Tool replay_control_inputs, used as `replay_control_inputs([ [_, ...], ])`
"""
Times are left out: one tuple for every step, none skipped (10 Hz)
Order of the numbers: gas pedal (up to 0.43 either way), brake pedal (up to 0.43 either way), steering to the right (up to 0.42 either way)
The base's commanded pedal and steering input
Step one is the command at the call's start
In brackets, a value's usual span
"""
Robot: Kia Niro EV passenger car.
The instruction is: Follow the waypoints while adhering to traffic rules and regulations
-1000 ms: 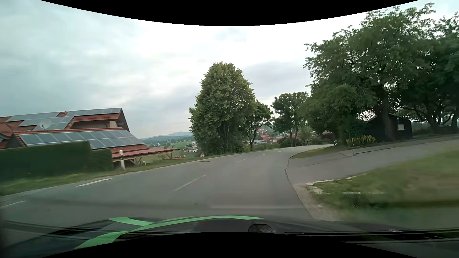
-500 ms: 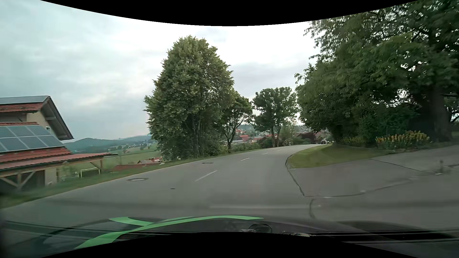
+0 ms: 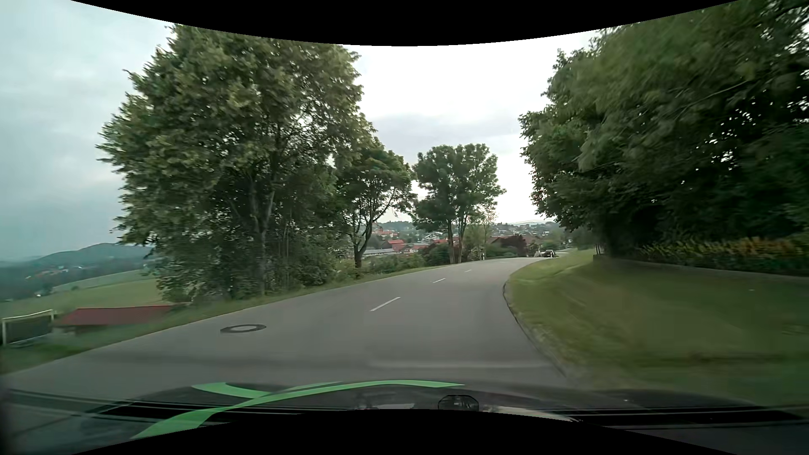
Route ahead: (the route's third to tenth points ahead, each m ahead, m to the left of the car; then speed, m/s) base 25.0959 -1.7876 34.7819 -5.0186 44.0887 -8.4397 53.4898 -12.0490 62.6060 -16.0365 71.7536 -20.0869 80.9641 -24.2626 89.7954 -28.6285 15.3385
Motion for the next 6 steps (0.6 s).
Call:
replay_control_inputs([
  [0.268, 0.000, 0.060],
  [0.268, 0.000, 0.060],
  [0.268, 0.000, 0.060],
  [0.280, 0.000, 0.056],
  [0.280, 0.000, 0.054],
  [0.287, 0.000, 0.052],
])
